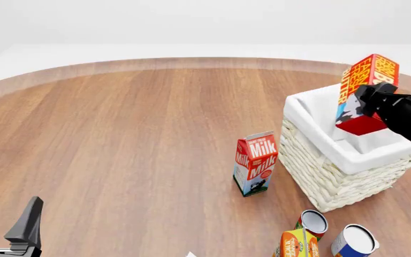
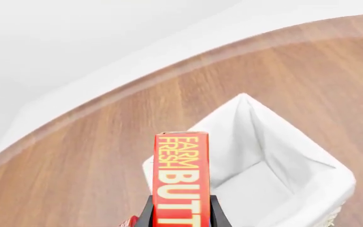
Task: Pick up the cream cheese box and the butter, and put them in the basket.
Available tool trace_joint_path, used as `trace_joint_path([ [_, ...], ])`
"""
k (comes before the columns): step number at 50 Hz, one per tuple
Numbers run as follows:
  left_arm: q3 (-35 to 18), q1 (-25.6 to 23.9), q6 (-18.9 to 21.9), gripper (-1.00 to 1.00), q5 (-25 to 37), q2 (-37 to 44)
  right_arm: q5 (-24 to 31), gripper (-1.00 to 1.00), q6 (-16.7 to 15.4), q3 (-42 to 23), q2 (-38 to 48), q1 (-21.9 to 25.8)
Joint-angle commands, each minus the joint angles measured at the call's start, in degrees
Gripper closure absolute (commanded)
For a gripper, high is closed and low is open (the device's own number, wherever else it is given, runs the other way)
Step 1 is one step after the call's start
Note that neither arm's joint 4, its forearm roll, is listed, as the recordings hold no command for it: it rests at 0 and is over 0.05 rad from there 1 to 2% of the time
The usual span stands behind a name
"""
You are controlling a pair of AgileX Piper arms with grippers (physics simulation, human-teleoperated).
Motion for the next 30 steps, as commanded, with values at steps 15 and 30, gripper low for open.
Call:
trace_joint_path([
  [15,0.0,0.0,0.0,-1.0,0.0,0.0,-3.38,1.0,1.22,1.35,1.04,-1.59],
  [30,0.0,0.0,0.0,-1.0,0.0,0.0,-4.73,1.0,1.73,2.49,1.76,-1.69],
])
